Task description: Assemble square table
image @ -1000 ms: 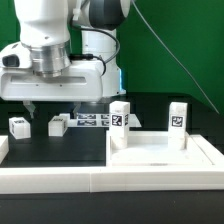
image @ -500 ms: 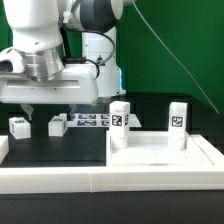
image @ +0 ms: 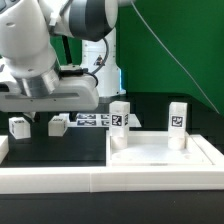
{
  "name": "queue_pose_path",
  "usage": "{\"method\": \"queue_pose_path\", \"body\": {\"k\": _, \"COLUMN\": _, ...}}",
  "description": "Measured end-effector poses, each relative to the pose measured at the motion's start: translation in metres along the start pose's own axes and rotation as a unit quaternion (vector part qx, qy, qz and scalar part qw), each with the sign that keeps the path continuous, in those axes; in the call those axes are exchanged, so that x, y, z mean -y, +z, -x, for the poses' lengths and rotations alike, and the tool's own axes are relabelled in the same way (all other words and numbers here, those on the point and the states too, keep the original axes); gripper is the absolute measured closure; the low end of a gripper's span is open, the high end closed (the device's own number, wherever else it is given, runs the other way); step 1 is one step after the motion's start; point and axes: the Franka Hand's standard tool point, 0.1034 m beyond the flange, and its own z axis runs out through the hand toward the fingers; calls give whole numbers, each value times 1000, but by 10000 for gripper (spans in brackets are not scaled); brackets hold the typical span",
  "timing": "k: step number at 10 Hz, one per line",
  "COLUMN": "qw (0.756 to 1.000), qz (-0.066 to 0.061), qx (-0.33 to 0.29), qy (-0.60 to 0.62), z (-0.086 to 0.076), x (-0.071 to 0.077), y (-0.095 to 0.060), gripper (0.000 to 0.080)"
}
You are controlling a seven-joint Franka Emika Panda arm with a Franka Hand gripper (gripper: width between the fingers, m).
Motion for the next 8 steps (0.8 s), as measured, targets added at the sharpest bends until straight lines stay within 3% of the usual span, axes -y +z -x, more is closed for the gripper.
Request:
{"method": "queue_pose_path", "body": {"k": 1, "qw": 999, "qz": -6, "qx": 47, "qy": 1, "z": 3, "x": 1, "y": 5, "gripper": 150}}
{"method": "queue_pose_path", "body": {"k": 2, "qw": 998, "qz": -5, "qx": 66, "qy": 0, "z": 0, "x": 2, "y": 6, "gripper": 150}}
{"method": "queue_pose_path", "body": {"k": 4, "qw": 989, "qz": -3, "qx": 147, "qy": 1, "z": 8, "x": 3, "y": 20, "gripper": 150}}
{"method": "queue_pose_path", "body": {"k": 5, "qw": 984, "qz": 4, "qx": 179, "qy": 1, "z": 9, "x": 1, "y": 25, "gripper": 150}}
{"method": "queue_pose_path", "body": {"k": 8, "qw": 983, "qz": 24, "qx": 180, "qy": -15, "z": 8, "x": -5, "y": 30, "gripper": 150}}
